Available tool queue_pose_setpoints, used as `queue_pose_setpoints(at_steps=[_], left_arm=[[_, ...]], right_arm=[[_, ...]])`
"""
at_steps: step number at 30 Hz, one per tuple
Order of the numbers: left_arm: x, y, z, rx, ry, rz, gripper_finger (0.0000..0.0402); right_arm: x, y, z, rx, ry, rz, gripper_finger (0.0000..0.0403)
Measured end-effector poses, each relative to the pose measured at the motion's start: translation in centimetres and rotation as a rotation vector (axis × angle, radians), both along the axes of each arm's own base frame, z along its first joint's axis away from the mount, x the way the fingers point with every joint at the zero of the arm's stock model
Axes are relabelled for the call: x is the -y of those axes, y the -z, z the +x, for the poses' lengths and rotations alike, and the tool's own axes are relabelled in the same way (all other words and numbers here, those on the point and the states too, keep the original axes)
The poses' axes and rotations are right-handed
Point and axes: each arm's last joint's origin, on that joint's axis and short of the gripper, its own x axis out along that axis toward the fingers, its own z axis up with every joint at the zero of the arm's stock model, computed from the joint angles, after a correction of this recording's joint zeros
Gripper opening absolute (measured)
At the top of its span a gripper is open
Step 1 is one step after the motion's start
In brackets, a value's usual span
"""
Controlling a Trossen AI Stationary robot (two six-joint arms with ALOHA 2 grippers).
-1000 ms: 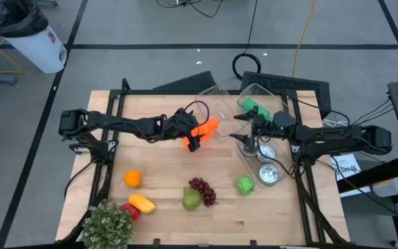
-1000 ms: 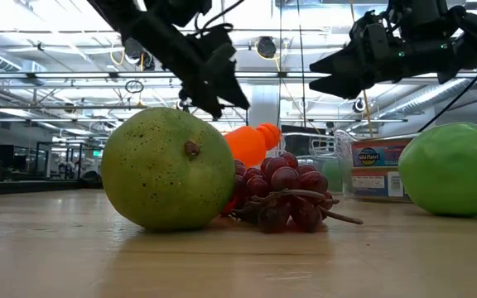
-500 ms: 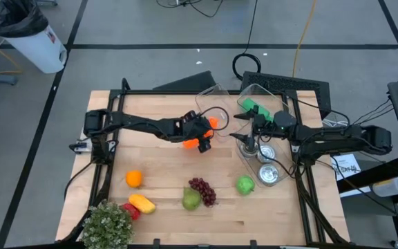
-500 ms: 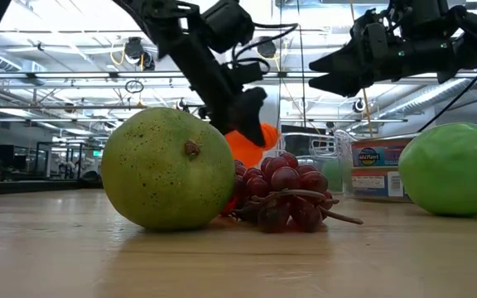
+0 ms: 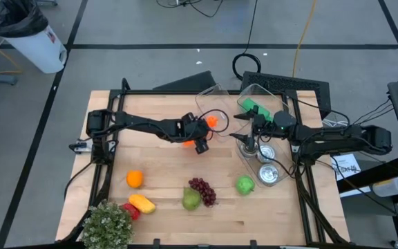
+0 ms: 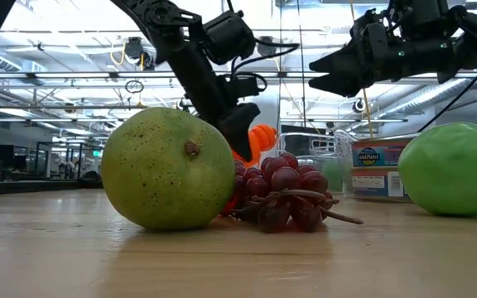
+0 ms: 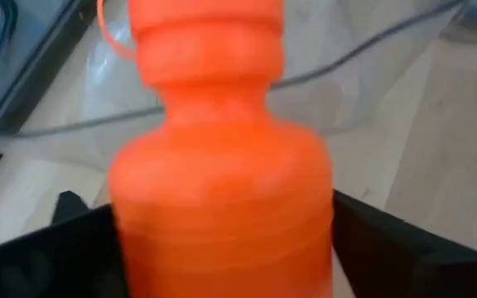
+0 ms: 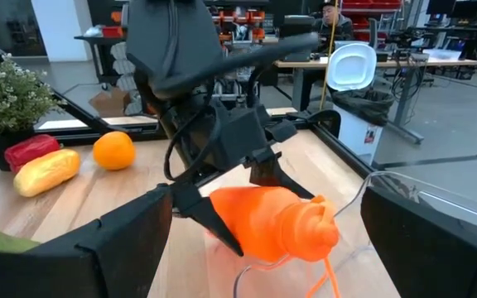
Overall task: Pick & Place Food Item
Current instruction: Put the orange water bottle into the top right transparent bin
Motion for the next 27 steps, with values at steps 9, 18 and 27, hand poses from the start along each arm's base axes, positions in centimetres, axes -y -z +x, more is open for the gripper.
queue_pose_setpoints(at_steps=[9, 18, 27], left_arm=[[0.4, -1.2, -0.5, 0.006, 0.014, 0.008, 0.0050], [3.3, -6.2, -1.7, 0.113, 0.122, 0.083, 0.0004], [3.7, -5.7, -2.6, 0.085, -0.016, -0.046, 0.0107]], right_arm=[[0.0, 0.0, 0.0, 0.001, 0.000, 0.005, 0.0373], [0.0, 0.0, 0.0, 0.000, 0.000, -0.001, 0.0373], [0.0, 0.0, 0.0, 0.004, 0.000, 0.024, 0.0373]])
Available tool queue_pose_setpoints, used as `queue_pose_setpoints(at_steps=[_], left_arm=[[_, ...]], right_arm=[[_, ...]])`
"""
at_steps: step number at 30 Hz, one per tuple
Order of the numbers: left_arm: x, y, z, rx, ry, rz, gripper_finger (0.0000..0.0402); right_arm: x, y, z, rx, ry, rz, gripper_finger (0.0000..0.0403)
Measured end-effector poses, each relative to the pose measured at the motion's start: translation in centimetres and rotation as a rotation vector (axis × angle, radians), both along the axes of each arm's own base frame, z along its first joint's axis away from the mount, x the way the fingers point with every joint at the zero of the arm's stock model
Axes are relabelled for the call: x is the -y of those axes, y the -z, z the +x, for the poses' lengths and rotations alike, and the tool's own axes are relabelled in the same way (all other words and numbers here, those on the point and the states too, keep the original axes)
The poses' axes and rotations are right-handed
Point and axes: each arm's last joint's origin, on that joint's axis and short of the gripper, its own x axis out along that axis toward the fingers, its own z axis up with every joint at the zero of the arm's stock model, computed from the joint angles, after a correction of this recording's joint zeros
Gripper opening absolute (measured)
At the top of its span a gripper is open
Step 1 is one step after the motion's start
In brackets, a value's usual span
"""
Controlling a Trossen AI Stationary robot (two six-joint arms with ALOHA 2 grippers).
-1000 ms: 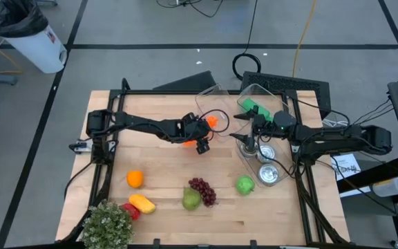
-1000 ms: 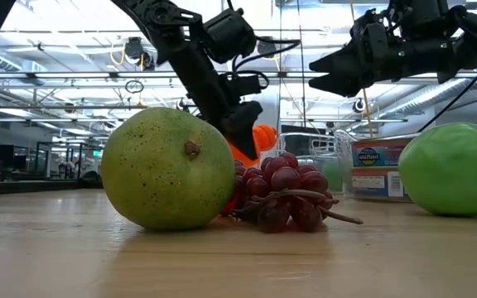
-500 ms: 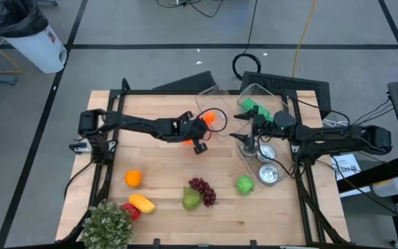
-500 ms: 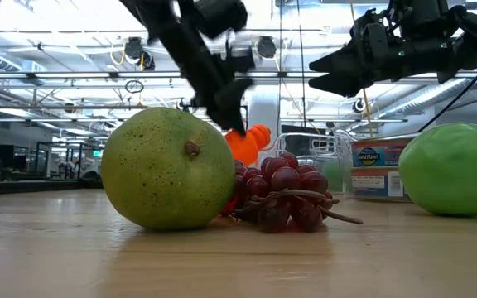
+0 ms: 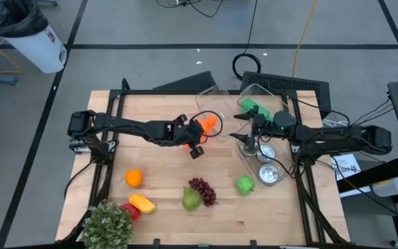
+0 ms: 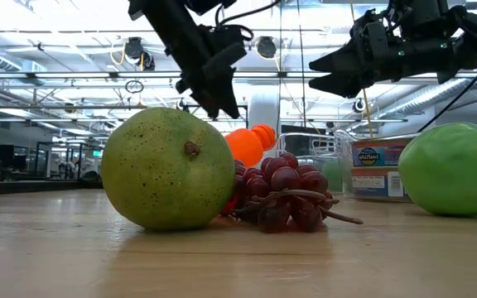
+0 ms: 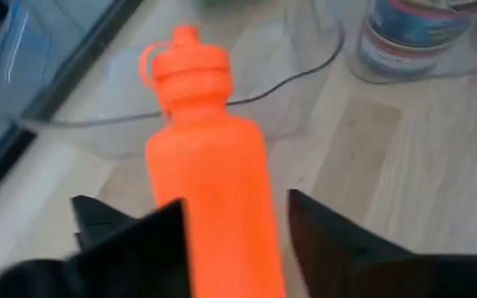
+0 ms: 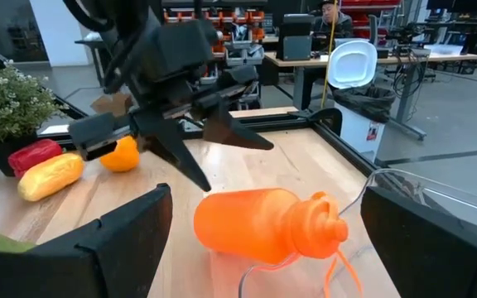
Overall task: Pick & Place Food Item
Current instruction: Put the orange water bottle into the top right transparent bin
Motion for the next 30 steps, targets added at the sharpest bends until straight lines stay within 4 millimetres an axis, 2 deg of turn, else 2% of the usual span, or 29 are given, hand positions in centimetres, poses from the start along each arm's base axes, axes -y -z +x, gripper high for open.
queue_pose_setpoints(at_steps=[6, 9, 11, 13, 18, 24, 27, 30], left_arm=[[-0.8, 2.4, 0.1, -0.070, -0.110, 0.021, 0.0265], [-1.3, 3.1, 0.5, -0.085, -0.090, 0.010, 0.0336], [-1.5, 3.5, 0.8, -0.084, -0.047, -0.042, 0.0374], [-1.7, 3.9, 1.0, -0.082, -0.016, -0.094, 0.0393], [-2.4, 6.3, 1.6, -0.134, -0.038, -0.083, 0.0367], [-2.6, 9.3, 2.3, -0.223, 0.022, -0.042, 0.0333], [-2.7, 9.6, 2.2, -0.233, 0.005, -0.047, 0.0303], [-2.5, 8.7, 2.0, -0.225, 0.015, -0.042, 0.0252]], right_arm=[[0.0, 0.0, 0.0, 0.000, -0.001, 0.000, 0.0373], [0.0, 0.0, 0.0, -0.002, -0.001, 0.001, 0.0373], [0.0, 0.0, 0.0, -0.001, -0.004, 0.001, 0.0373], [-0.1, 0.0, 0.0, -0.002, -0.006, 0.001, 0.0373], [0.0, 0.0, 0.0, -0.001, -0.005, 0.001, 0.0373], [0.0, 0.1, 0.0, -0.004, -0.006, 0.002, 0.0373], [0.0, 0.1, 0.0, -0.003, -0.006, 0.002, 0.0373], [0.0, 0.1, 0.0, -0.003, -0.005, 0.001, 0.0373]])
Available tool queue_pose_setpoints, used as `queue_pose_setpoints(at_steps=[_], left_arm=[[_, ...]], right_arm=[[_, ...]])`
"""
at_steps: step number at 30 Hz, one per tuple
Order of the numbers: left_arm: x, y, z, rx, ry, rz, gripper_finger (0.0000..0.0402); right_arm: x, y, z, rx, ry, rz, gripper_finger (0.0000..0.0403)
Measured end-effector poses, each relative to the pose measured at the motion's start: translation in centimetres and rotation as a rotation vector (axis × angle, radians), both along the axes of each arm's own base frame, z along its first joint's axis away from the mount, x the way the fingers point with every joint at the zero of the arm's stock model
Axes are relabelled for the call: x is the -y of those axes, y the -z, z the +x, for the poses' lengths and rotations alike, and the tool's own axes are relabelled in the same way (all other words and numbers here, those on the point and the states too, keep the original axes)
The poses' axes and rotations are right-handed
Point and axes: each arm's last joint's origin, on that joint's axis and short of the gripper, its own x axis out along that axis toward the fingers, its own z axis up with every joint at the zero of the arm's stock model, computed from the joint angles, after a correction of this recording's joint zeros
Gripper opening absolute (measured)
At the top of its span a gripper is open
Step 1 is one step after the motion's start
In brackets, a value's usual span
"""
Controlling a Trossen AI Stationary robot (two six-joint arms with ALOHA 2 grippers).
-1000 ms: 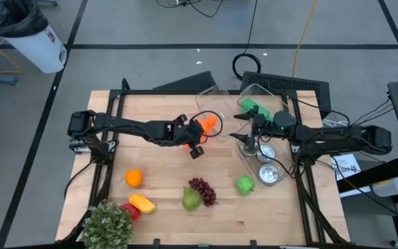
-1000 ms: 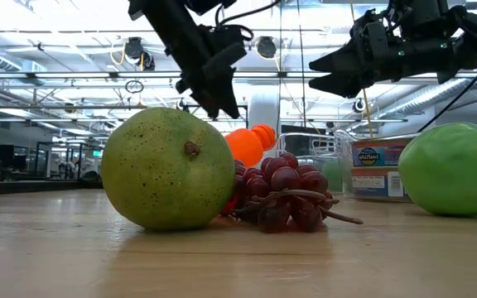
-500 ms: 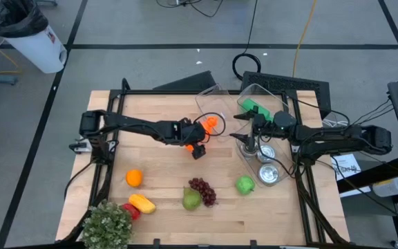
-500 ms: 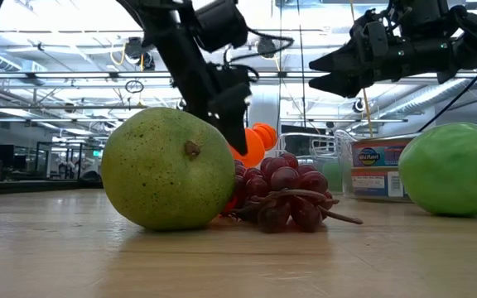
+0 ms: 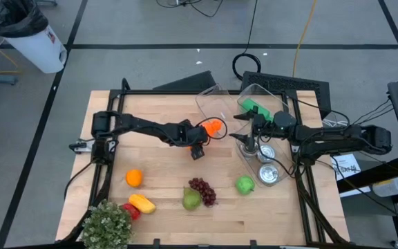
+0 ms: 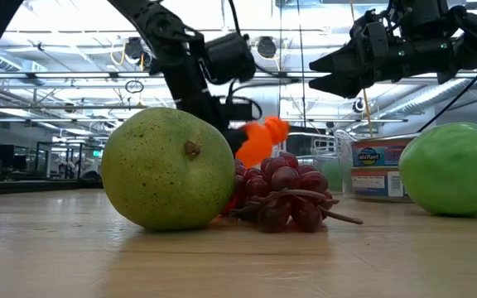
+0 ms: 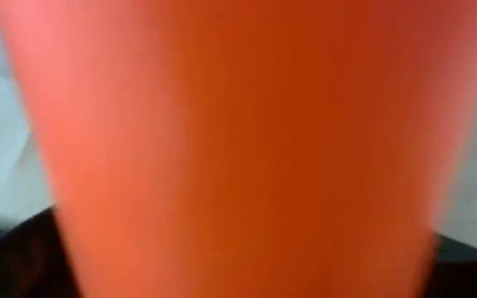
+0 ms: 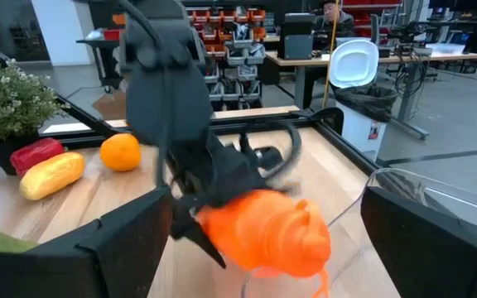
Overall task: Pick & Place Food Item
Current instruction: Put the orange water bottle into the top right transparent bin
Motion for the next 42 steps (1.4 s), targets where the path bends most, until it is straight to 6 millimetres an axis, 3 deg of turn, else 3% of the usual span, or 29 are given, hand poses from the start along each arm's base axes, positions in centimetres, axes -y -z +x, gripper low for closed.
queue_pose_setpoints(at_steps=[10, 13, 21, 27, 30, 35, 38, 42], left_arm=[[1.7, -5.5, -0.9, 0.132, 0.070, 0.055, 0.0040], [2.1, -7.0, -1.3, 0.180, 0.077, 0.059, 0.0007], [2.2, -6.6, -1.2, 0.165, 0.100, 0.042, 0.0058], [3.5, -6.8, -0.9, 0.199, 0.162, 0.017, 0.0142], [4.1, -6.8, -0.8, 0.202, 0.190, 0.021, 0.0199], [5.4, -6.8, -0.8, 0.181, 0.322, 0.027, 0.0280], [6.0, -6.6, -1.0, 0.169, 0.452, -0.088, 0.0310], [6.0, -6.5, -1.1, 0.158, 0.438, -0.143, 0.0328]], right_arm=[[0.0, 0.3, 0.0, -0.029, 0.000, 0.009, 0.0373], [0.0, 0.3, 0.0, -0.029, 0.000, 0.009, 0.0373], [-0.7, 0.9, 0.1, -0.081, -0.112, 0.076, 0.0373], [-2.1, 0.1, 0.9, -0.171, -0.144, 0.067, 0.0373], [-3.4, -0.9, 2.0, -0.311, -0.106, 0.127, 0.0373], [-6.9, -1.4, 4.3, -0.519, -0.069, 0.046, 0.0373], [-8.7, -0.7, 5.8, -0.594, -0.125, 0.024, 0.0373], [-10.4, -0.2, 7.9, -0.651, -0.169, 0.007, 0.0373]])
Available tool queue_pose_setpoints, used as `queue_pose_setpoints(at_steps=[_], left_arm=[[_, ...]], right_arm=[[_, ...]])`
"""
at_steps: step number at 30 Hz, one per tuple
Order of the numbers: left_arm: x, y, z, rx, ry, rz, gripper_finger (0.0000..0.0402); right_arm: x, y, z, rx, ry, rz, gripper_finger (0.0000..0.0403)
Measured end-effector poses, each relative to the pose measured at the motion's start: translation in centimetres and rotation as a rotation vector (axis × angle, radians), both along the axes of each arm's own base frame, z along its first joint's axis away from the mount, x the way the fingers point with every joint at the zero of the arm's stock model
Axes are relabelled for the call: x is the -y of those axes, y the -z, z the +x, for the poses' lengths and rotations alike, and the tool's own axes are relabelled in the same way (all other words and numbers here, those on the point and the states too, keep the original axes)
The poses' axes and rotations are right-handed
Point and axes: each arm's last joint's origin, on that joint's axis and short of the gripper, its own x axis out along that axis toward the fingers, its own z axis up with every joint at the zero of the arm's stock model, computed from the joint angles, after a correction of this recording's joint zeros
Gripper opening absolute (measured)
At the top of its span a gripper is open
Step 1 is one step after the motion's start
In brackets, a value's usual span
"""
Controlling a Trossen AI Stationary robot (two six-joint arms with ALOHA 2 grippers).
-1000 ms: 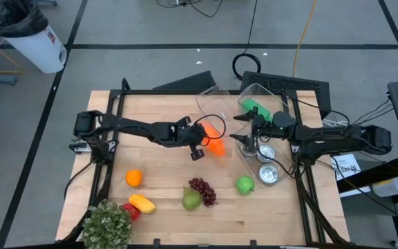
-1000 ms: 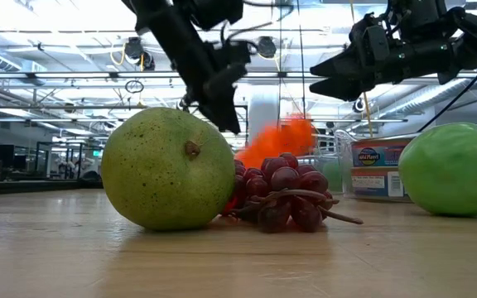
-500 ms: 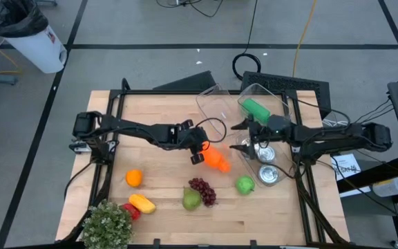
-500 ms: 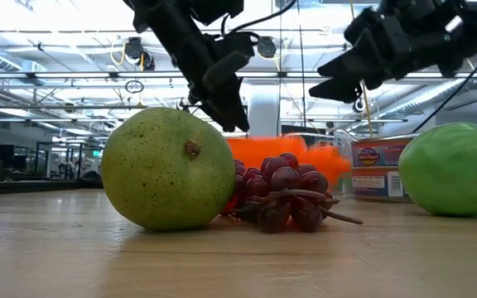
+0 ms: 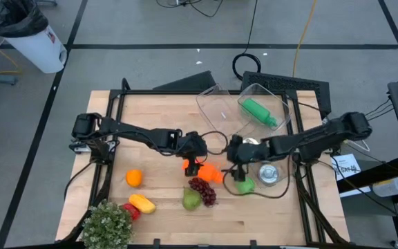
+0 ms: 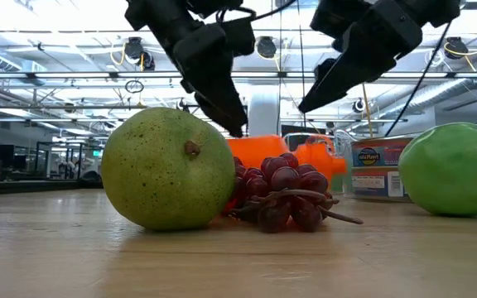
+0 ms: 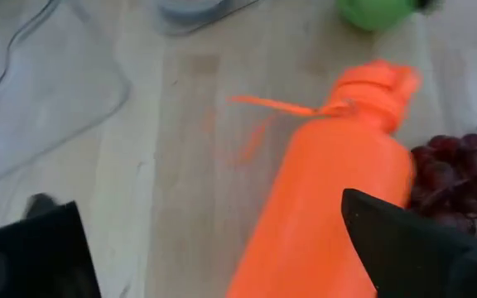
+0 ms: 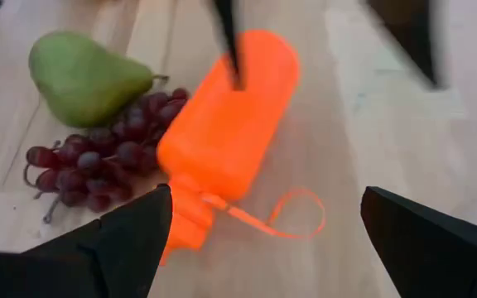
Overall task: Pick & Place Food Item
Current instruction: Put the orange water bottle into the top right transparent bin
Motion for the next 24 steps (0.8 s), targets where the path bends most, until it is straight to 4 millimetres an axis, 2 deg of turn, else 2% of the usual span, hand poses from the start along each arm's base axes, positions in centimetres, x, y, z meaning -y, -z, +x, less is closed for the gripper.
queue_pose_setpoints(at_steps=[5, 11, 13, 17, 24], left_arm=[[0.0, 0.5, -0.6, -0.083, -0.001, -0.037, 0.0326], [1.5, 1.1, -1.9, -0.224, 0.140, -0.144, 0.0304], [2.5, 1.0, -1.9, -0.214, 0.197, -0.120, 0.0298], [3.6, 1.4, -1.7, -0.191, 0.216, 0.063, 0.0296], [2.4, 3.6, 0.0, -0.162, 0.195, 0.119, 0.0309]], right_arm=[[-1.2, 1.1, 1.7, -0.070, -0.098, 0.055, 0.0373], [-1.0, 1.8, 2.0, -0.108, -0.108, 0.069, 0.0373], [-0.8, 1.7, 2.1, -0.101, -0.103, 0.065, 0.0373], [-0.4, 1.7, 2.1, -0.104, -0.101, 0.053, 0.0373], [0.0, 1.7, 2.2, -0.100, -0.090, 0.050, 0.0373]])
